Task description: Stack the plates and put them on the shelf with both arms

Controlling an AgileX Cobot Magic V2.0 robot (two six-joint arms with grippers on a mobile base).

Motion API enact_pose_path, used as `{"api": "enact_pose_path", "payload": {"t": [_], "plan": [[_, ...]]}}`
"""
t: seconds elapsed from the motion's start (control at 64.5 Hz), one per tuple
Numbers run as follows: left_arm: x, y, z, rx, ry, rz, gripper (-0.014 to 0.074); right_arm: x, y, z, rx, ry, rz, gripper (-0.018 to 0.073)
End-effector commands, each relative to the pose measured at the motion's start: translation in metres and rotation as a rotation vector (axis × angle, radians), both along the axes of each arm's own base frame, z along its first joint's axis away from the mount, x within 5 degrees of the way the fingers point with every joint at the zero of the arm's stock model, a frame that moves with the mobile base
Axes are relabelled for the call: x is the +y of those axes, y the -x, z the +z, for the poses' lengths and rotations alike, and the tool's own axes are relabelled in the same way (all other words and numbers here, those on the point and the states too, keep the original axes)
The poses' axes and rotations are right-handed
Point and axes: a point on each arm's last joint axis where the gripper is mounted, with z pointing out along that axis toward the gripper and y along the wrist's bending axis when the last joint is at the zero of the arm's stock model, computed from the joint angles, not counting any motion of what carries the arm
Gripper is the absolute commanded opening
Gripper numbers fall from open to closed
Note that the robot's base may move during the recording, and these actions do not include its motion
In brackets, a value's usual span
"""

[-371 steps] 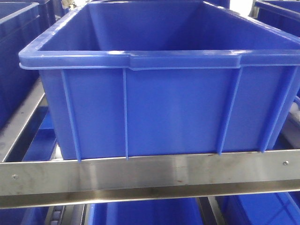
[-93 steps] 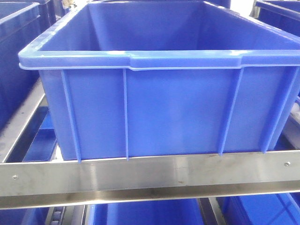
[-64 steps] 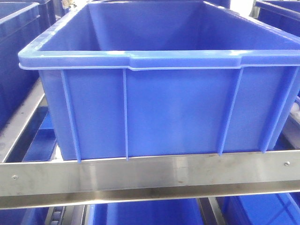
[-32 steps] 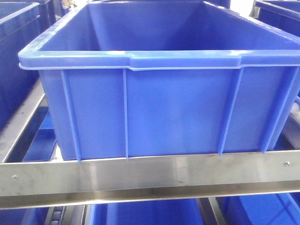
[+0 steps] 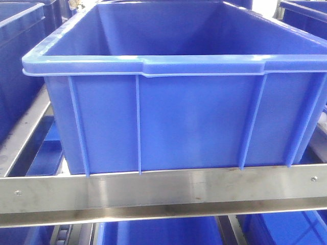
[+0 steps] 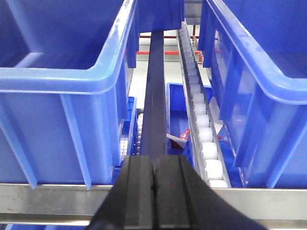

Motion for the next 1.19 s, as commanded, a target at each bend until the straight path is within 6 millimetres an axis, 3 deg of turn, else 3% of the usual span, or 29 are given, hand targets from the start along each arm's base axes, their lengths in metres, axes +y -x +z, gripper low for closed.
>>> {"api": "enact_pose_path", "payload": {"t": [0.0,0.14,1.179], "plan": [[0.004,0.006,0.008,-0.166,-0.032,0.043,0.0085,-0.001,0.002,0.015,-0.132,0.001,-0.012,0.0057],[0.007,0.019,0.002,-0.202,-0.041,0.101,0.0085,-0.001,0.002,0.015,-0.132,0.001,-0.012,0.0057],[0.008,0.019,0.008,-0.26,0.065,0.121,0.0085,-0.001,0.002,0.015,-0.132,0.001,-0.012,0.0057]]}}
